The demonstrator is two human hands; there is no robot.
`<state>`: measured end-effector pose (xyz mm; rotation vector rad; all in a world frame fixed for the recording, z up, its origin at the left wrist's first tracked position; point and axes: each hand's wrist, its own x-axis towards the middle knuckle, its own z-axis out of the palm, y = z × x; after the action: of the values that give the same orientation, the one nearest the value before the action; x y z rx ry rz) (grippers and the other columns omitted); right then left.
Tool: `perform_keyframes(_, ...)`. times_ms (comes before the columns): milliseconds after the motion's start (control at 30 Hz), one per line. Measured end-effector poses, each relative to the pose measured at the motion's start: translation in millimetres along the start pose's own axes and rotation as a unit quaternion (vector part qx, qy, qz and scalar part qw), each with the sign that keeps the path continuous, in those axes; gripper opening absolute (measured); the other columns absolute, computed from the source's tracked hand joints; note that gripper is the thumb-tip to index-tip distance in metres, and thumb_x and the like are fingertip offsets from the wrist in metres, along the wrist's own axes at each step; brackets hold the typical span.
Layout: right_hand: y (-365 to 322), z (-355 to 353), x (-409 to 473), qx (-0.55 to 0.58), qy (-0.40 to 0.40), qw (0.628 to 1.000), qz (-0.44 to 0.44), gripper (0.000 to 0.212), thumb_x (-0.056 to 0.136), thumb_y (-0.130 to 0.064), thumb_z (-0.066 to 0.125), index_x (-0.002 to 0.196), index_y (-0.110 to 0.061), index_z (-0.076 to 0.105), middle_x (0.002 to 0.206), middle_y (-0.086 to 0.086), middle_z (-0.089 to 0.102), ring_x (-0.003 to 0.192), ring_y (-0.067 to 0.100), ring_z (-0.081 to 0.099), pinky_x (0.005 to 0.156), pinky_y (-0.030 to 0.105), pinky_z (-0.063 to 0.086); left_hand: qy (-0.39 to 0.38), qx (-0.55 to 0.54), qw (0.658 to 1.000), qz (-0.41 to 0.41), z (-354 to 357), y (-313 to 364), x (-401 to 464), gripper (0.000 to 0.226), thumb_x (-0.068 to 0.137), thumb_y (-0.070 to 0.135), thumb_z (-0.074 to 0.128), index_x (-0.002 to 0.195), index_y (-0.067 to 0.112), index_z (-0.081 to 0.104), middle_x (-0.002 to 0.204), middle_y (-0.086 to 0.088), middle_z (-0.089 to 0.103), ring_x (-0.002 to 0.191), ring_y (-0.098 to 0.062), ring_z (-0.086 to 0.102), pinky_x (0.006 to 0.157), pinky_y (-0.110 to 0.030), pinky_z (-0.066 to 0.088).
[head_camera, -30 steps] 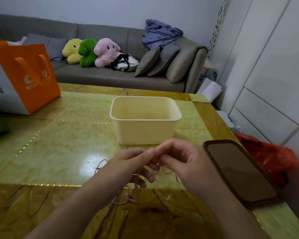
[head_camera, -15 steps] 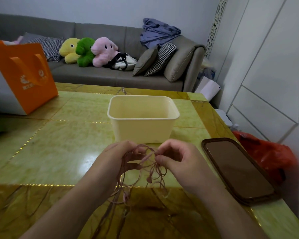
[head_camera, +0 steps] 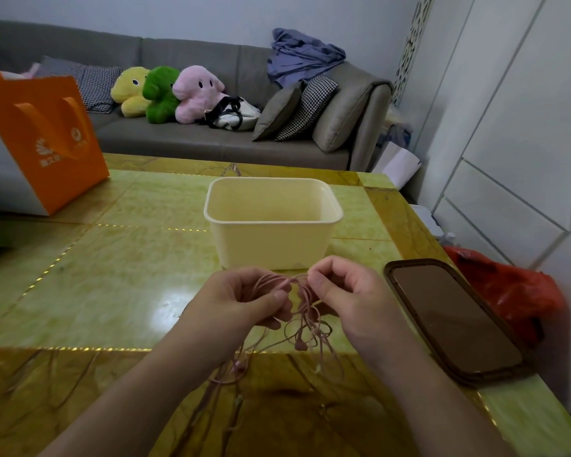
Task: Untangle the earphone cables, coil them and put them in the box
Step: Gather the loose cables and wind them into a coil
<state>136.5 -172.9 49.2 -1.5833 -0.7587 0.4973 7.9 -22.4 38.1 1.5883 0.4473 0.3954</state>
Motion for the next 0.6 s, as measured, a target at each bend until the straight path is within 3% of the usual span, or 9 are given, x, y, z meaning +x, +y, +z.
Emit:
perform_keyframes(167, 1.7, -0.5, 0.6, 0.014, -0.024, 0.999, 0.019, 0.016, 0.106, -0.013, 0.062, 0.092, -0.006, 0.066, 0.071, -0.003, 0.065, 0.066, 0.01, 0.06, 0.065, 0.023, 0.053, 0.043, 0.02, 0.999, 0.028, 2.2, -2.3, 1.0, 0.011, 0.097, 0.0, 0.068, 0.099, 0.006, 0.077, 0.079, -0.017, 0.077, 0.071, -0.024, 0.074, 0.067, -0.032, 0.061)
perform_keyframes(267, 3.4, -1.6, 0.8, 0.045, -0.068, 0.996, 0.043, 0.006, 0.1, -0.006, 0.07, 0.103, -0.004, 0.066, 0.082, 0.003, 0.066, 0.075, 0.014, 0.063, 0.07, 0.029, 0.055, 0.053, -0.026, 0.998, 0.021, 6.0, -0.1, -0.8, 0.011, 0.102, 0.001, 0.061, 0.105, 0.002, 0.072, 0.082, -0.019, 0.078, 0.076, -0.031, 0.078, 0.069, -0.036, 0.065)
perform_keyframes(400, 6.6, -8.8, 0.6, 0.033, -0.133, 0.988, 0.066, 0.04, 0.083, -0.022, 0.075, 0.12, -0.012, 0.069, 0.113, 0.012, 0.075, 0.096, 0.019, 0.072, 0.082, 0.027, 0.058, 0.06, -0.09, 0.994, -0.007, 5.0, 4.6, -0.7, 0.013, 0.106, 0.005, 0.056, 0.11, -0.001, 0.066, 0.089, -0.023, 0.078, 0.082, -0.036, 0.079, 0.072, -0.042, 0.067)
perform_keyframes(500, 5.7, -17.8, -0.5, 0.01, -0.179, 0.981, 0.073, 0.059, 0.08, -0.025, 0.083, 0.135, -0.021, 0.062, 0.128, 0.003, 0.072, 0.117, 0.016, 0.071, 0.094, 0.027, 0.058, 0.092, -0.131, 0.987, -0.03, 1.6, 5.7, 2.4, 0.014, 0.107, 0.008, 0.055, 0.112, -0.001, 0.064, 0.093, -0.027, 0.076, 0.08, -0.042, 0.079, 0.07, -0.047, 0.067)
perform_keyframes(600, 4.4, -20.2, -3.0, -0.068, -0.247, 0.963, 0.082, 0.078, 0.08, -0.029, 0.093, 0.147, -0.039, 0.053, 0.142, -0.009, 0.065, 0.13, 0.01, 0.065, 0.108, 0.036, 0.054, 0.114, -0.173, 0.977, -0.046, 0.0, 8.0, 4.4, 0.015, 0.108, 0.01, 0.053, 0.114, 0.001, 0.063, 0.089, -0.02, 0.075, 0.08, -0.046, 0.078, 0.069, -0.051, 0.067)
